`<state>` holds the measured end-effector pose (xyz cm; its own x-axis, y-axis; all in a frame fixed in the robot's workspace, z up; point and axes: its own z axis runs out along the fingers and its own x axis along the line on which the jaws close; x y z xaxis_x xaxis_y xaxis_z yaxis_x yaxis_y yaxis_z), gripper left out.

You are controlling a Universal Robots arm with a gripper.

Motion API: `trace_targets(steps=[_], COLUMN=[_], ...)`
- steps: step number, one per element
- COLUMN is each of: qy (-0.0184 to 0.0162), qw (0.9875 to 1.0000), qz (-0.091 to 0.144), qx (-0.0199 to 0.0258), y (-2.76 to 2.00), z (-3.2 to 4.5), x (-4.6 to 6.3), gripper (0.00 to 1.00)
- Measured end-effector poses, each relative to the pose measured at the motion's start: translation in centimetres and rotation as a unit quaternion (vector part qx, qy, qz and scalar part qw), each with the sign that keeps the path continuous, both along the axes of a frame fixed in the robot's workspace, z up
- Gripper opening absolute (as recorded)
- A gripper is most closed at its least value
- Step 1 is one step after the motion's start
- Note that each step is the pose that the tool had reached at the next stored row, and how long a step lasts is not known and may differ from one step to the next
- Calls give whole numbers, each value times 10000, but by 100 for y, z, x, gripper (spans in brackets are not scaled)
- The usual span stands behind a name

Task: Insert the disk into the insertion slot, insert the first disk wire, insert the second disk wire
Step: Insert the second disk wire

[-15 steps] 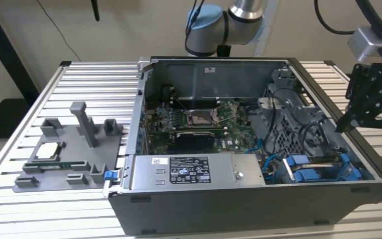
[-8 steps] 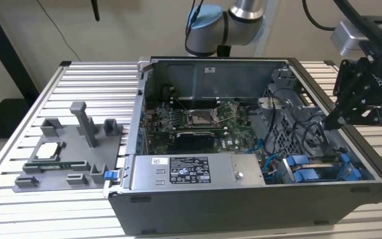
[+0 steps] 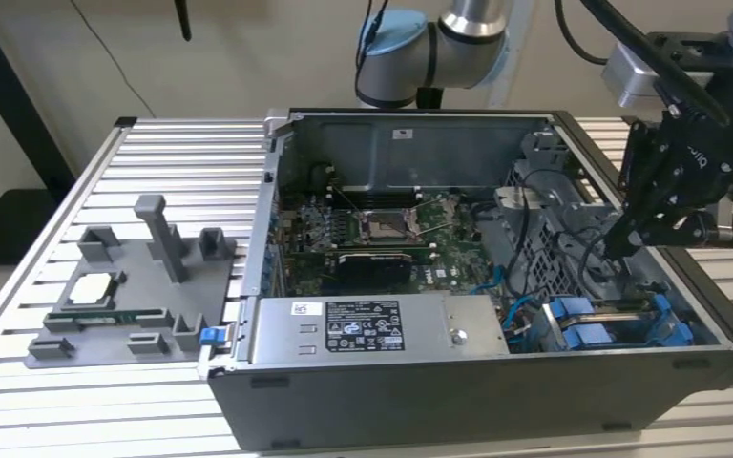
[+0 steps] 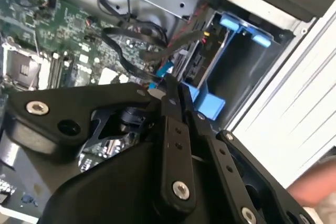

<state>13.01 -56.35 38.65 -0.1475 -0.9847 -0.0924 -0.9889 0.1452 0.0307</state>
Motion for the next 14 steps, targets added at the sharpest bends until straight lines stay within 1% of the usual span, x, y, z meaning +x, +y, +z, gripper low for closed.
trace_targets(steps=[1, 2, 5, 8, 12, 14], qy=[1, 2, 0, -5, -15, -22], qw=[10000, 10000, 9999, 9996, 9990, 9988], qz=[9, 23, 103, 272, 445, 494], qx=[-48, -61, -62, -62, -62, -61], y=[0, 0, -5, -12, -36, -55], z=[-1, -8, -35, -57, -80, -87], x=[-3, -8, -15, -16, -15, -15], gripper=[0, 0, 0, 0, 0, 0])
